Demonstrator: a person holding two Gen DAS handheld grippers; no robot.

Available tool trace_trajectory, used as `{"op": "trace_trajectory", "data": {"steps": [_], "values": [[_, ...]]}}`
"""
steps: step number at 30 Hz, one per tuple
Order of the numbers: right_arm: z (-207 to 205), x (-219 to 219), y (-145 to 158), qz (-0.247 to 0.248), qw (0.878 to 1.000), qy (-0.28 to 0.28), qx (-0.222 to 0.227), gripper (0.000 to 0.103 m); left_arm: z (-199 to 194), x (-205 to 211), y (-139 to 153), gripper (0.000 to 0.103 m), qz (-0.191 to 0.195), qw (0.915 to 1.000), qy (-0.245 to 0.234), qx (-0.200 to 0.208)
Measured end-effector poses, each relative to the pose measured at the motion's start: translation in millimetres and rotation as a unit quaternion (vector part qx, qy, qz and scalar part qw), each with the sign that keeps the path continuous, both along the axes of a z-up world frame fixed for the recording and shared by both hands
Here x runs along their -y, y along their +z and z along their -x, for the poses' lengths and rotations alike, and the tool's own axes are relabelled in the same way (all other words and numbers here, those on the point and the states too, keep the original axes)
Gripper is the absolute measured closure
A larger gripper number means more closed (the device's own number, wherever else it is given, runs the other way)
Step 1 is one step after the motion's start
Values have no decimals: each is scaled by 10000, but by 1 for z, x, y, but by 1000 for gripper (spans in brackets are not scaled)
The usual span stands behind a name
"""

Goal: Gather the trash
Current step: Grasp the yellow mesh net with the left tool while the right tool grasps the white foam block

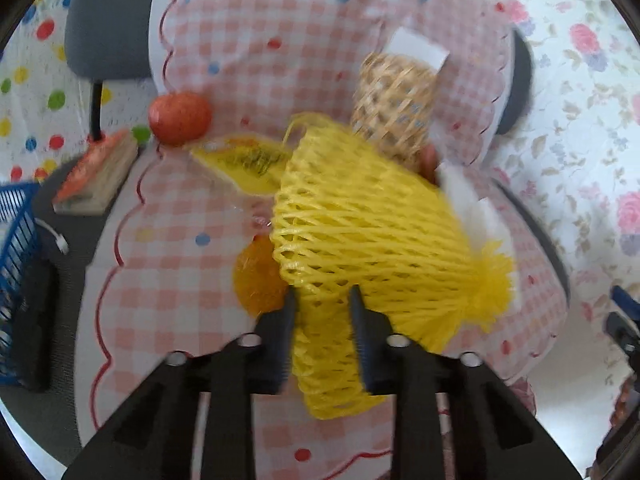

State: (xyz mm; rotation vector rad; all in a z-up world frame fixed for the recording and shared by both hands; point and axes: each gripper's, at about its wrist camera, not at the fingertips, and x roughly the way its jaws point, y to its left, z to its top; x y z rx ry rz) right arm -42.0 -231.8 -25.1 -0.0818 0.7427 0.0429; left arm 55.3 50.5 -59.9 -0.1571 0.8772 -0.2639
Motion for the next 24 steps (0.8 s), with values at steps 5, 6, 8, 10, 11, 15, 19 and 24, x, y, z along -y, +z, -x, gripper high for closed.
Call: {"op": "trace_trajectory", "data": {"steps": [5, 6, 8, 10, 11, 15, 19, 24], "values": [[-2, 6, 1, -62, 9999, -79, 135, 6, 36, 9, 64, 93, -304, 9945, 40, 1006], [-3, 6, 2, -95, 9997, -84, 187, 6, 43, 9, 75, 93, -400, 9920, 107, 1193], [-4, 3, 2, -182, 9993, 33, 336, 6, 58, 11, 93, 93, -705, 9856, 325, 1505], [-8, -6, -1, -104, 9989, 254, 375, 6, 69, 10, 102, 93, -892, 9803, 507, 1686], [-11, -12, -5, -29, 9989, 356, 301, 6, 74, 11, 102, 93, -1023, 9773, 621, 1749], [-31, -31, -22, 43, 9994, 357, -17, 9, 85, 11, 95, 93, -1344, 9716, 885, 1733], [-48, -43, -36, -285, 9987, 275, -320, 40, 86, 1, 81, 93, -1217, 9769, 938, 1487], [-57, -57, -50, -614, 9976, 195, -246, 9, 85, -4, 72, 93, -1177, 9792, 904, 1384]]}}
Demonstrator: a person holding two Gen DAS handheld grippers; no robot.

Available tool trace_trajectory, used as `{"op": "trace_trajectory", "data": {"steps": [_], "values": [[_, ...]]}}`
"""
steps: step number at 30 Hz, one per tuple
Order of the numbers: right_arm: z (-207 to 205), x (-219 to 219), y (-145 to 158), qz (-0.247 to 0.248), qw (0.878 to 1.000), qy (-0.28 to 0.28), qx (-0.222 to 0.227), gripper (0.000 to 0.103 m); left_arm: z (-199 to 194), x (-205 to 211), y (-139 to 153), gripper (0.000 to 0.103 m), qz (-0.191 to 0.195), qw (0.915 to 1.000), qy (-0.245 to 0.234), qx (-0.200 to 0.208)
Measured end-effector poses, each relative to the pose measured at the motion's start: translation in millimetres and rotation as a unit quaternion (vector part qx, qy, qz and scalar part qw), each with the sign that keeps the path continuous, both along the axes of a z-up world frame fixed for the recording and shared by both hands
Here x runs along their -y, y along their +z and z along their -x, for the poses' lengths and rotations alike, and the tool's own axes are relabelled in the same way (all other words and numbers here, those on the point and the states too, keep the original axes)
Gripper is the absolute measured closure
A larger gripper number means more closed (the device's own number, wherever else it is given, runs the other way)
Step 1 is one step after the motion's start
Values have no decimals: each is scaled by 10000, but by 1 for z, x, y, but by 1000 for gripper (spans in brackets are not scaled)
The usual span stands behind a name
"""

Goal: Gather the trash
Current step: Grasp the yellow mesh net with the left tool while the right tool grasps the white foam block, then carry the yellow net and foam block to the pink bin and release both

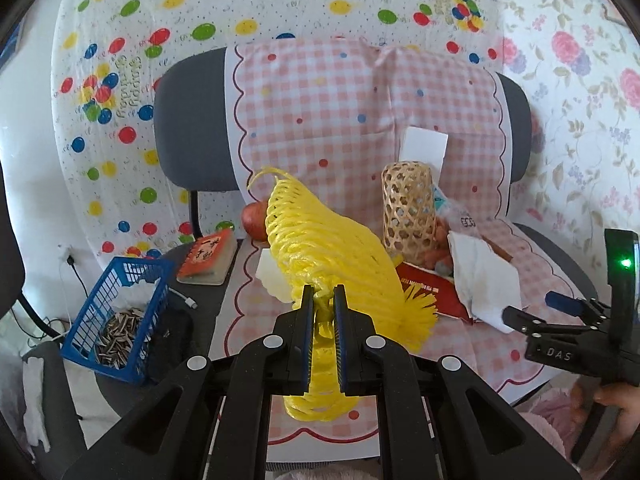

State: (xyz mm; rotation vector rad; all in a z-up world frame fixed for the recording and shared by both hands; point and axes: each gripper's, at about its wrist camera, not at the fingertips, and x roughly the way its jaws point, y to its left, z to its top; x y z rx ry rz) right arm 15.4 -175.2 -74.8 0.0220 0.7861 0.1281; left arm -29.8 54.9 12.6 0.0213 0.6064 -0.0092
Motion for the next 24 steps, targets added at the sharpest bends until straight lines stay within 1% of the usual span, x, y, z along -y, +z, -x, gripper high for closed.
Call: {"op": "trace_trajectory", "data": {"steps": [2, 6, 9, 11, 12, 14, 17, 19, 22, 24], "values": [[-9, -6, -5, -2, 10000, -36, -67, 8, -1, 0, -2, 93, 30, 10000, -23, -13], [-27, -6, -14, -103, 9985, -405, -341, 9, -4, 0, -5, 93, 66, 9999, -68, -44], [-32, -5, -18, -101, 9975, -607, -345, 20, -4, 1, -7, 93, 81, 9999, -97, -59], [-33, -4, -22, -102, 9972, -612, -411, 30, -3, 1, -8, 93, 108, 9998, -125, -71], [-33, -2, -23, -142, 9971, -607, -444, 32, -3, 2, -7, 93, 116, 9998, -138, -68], [-30, 0, -20, -121, 9974, -578, -403, 44, -2, 3, -7, 93, 122, 9998, -159, -61], [-24, 8, -5, -123, 9987, -463, -165, 49, 1, 6, -2, 93, 144, 9996, -231, -20], [-16, 15, 10, -174, 9993, -316, 49, 49, 5, 9, 5, 93, 128, 9993, -330, 79], [10, 28, 40, -89, 9988, 30, 479, 49, 15, 23, 23, 93, 134, 9974, -625, 333], [34, 39, 58, 156, 9973, 127, 712, 49, 22, 37, 32, 93, 169, 9947, -909, 458]]}}
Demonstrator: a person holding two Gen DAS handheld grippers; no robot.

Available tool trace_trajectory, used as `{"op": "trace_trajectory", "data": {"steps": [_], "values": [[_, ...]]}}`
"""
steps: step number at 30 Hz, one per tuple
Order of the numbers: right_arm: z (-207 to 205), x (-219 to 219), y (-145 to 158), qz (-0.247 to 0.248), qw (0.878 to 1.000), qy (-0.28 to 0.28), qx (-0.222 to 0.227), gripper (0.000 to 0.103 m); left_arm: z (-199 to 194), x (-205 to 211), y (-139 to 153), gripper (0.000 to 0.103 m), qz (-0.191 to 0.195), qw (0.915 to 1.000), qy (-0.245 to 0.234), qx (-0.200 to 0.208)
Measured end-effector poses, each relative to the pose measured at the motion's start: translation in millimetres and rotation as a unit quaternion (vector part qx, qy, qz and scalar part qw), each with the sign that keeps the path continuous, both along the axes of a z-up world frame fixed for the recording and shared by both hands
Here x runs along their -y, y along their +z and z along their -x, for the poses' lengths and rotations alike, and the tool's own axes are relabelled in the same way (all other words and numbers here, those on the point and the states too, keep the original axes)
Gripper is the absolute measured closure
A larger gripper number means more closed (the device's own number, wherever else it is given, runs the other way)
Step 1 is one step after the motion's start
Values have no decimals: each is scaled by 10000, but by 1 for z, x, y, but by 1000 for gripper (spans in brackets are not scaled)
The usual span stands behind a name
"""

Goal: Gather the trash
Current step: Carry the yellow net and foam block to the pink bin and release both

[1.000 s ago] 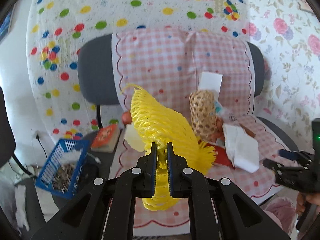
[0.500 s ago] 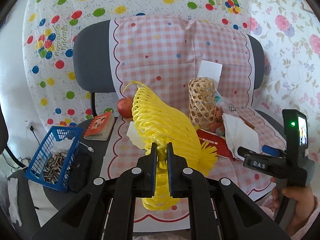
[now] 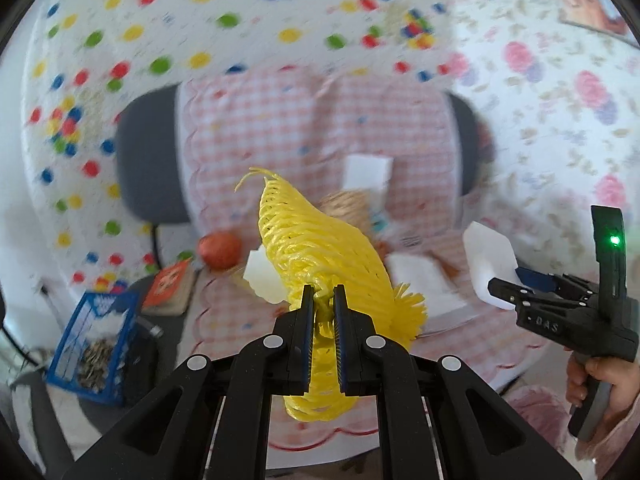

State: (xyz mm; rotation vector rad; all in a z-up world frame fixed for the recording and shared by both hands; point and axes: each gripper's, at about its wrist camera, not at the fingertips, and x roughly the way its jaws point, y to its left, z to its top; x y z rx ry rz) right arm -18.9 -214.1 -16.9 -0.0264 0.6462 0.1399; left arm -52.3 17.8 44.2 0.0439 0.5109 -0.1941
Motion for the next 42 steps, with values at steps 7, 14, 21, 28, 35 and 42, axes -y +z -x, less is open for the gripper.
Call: {"op": "trace_trajectory", "data": {"steps": [7, 14, 21, 28, 35, 42], "values": [[76, 51, 11, 179, 9995, -247, -28, 46, 22, 71, -14, 93, 143, 9934, -1129, -146], [152, 105, -18, 390, 9940, -940, -394, 43, 43, 146, -52, 93, 225, 9723, -2215, -706], [200, 140, -59, 300, 9834, -1534, -919, 42, 64, 209, -91, 93, -21, 9458, -2995, -1255], [224, 158, -89, 147, 9758, -1833, -1183, 37, 73, 246, -123, 90, -291, 9272, -3373, -1604], [215, 172, -111, -44, 9738, -1844, -1331, 31, 63, 268, -141, 81, -403, 9238, -3350, -1812], [210, 172, -112, -17, 9746, -1839, -1279, 25, 56, 261, -134, 57, -236, 9278, -3248, -1819]]}}
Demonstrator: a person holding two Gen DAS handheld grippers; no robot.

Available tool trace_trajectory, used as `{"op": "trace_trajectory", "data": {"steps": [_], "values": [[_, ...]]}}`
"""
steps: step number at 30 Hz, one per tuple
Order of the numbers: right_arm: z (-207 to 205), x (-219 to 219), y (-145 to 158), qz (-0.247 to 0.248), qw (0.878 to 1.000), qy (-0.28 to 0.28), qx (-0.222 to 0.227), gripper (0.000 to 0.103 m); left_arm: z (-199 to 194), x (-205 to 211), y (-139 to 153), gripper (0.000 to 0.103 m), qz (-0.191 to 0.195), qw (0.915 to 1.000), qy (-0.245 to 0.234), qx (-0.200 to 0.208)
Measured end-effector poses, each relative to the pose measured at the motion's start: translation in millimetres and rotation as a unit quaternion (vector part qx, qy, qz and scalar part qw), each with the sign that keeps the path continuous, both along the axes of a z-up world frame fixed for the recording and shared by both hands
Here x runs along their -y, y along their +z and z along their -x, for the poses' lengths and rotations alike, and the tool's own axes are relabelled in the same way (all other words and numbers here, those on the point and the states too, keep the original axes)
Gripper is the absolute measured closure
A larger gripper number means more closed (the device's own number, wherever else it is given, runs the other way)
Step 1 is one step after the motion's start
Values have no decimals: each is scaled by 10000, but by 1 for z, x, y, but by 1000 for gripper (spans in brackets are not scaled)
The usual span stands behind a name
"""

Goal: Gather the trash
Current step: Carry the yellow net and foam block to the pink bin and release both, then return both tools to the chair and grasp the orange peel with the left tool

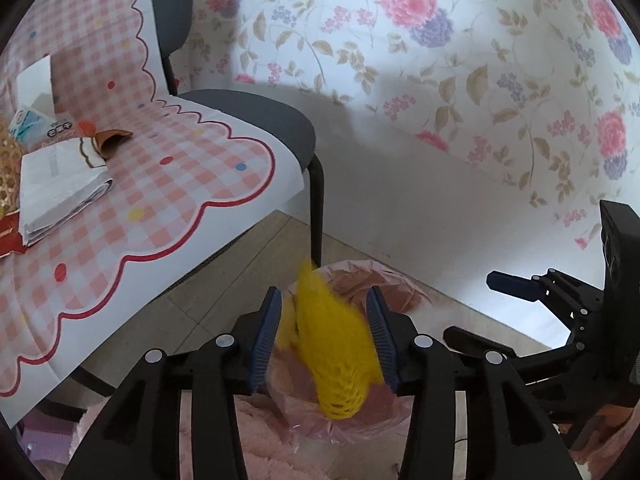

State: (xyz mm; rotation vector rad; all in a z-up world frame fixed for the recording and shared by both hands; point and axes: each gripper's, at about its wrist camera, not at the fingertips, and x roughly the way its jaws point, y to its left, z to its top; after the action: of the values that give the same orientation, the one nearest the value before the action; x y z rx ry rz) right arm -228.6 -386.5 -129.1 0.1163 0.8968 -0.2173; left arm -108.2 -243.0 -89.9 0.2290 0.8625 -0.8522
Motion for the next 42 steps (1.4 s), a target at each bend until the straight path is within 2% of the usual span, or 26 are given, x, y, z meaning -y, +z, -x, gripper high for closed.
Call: {"op": "trace_trajectory", "data": {"steps": [5, 11, 17, 24, 29, 34, 36, 39, 42], "values": [[6, 2, 19, 21, 9998, -115, 173, 25, -2, -23, 19, 57, 89, 9993, 274, 249], [7, -3, 51, 48, 9986, -163, 497, 25, -8, -66, 39, 57, 145, 9952, 815, 516], [-11, -23, 68, -59, 9977, 197, 641, 25, -12, -107, 49, 57, 164, 9884, 1378, 626], [-56, -50, 80, -151, 9925, 869, 844, 25, -30, -166, 63, 56, 97, 9684, 2348, 834], [-93, -73, 83, -218, 9861, 1340, 961, 25, -45, -214, 67, 55, -61, 9475, 3087, 836], [-121, -92, 89, -252, 9820, 1574, 1018, 25, -65, -257, 69, 51, -243, 9292, 3582, 878], [-137, -102, 89, -264, 9804, 1689, 980, 25, -74, -270, 65, 48, -226, 9258, 3687, 806], [-162, -123, 87, -194, 9782, 1882, 861, 30, -88, -286, 52, 45, -280, 9206, 3844, 627], [-183, -145, 87, -122, 9744, 2088, 827, 34, -104, -299, 43, 41, -154, 9185, 3927, 438]]}}
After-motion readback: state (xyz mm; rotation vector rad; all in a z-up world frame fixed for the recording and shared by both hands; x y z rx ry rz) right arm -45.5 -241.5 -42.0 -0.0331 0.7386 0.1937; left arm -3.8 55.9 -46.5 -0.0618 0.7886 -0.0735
